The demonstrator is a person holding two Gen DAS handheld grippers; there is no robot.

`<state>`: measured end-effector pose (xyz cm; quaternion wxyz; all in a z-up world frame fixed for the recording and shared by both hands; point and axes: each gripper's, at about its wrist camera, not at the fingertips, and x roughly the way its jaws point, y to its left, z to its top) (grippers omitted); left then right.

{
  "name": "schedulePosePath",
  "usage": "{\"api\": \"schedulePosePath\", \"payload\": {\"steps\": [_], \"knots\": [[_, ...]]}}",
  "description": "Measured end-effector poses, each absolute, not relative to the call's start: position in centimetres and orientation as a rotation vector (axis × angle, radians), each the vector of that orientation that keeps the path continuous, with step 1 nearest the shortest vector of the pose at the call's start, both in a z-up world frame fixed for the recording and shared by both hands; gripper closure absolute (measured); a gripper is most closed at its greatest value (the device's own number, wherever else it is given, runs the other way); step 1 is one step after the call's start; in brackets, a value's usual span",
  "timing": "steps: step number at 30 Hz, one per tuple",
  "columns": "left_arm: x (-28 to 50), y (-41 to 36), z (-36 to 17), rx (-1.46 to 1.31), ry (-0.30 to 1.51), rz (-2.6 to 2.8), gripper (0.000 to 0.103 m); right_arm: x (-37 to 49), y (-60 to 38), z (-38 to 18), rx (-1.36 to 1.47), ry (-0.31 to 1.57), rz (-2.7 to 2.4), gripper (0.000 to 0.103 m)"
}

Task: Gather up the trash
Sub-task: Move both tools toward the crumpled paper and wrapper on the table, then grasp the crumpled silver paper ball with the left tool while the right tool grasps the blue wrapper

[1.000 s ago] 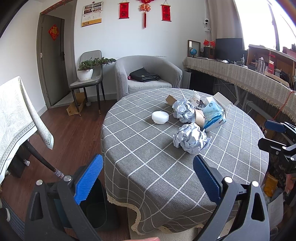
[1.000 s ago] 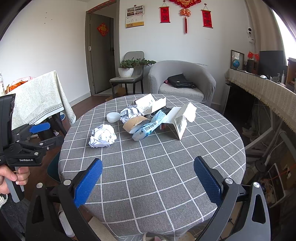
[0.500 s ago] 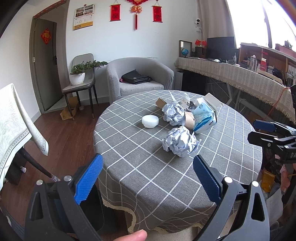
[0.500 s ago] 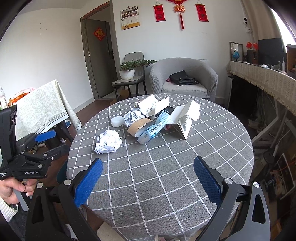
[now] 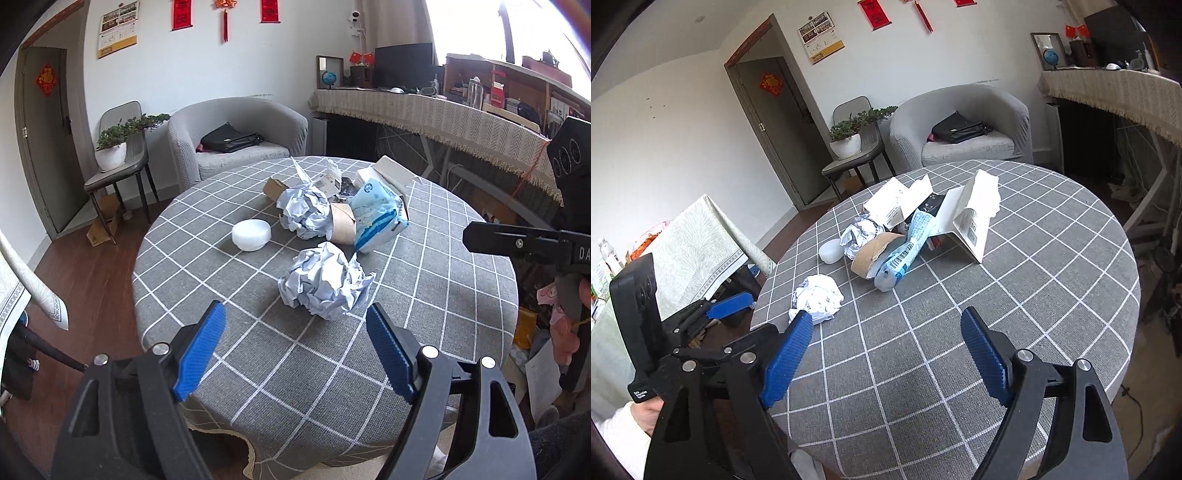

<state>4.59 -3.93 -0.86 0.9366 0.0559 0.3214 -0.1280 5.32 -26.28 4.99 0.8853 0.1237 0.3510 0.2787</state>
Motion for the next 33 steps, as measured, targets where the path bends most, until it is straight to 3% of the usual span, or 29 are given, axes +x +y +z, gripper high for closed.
{"api": "schedulePosePath", "payload": {"steps": [11,14,16,33], "knots": [[7.7,-5.5,-1.7,0.119,0.68,-0.32,0.022,8.2,-25.8,5.0,0.354,0.771,0.633,0.02],[8.6,-5.7,-1.9,0.111,0.696,-0.334,0.032,9.0,-25.3,5.0,0.345,0.782,0.63,0.02],[9.2,-5.7,-2.0,0.109,0.705,-0.342,0.044,9.4,-25.1,4.9,0.348,0.795,0.636,0.026],[10.2,-4.2,-1.3,0.049,0.686,-0.402,0.046,12.6,-24.0,3.5,0.417,0.863,0.571,0.064]]}}
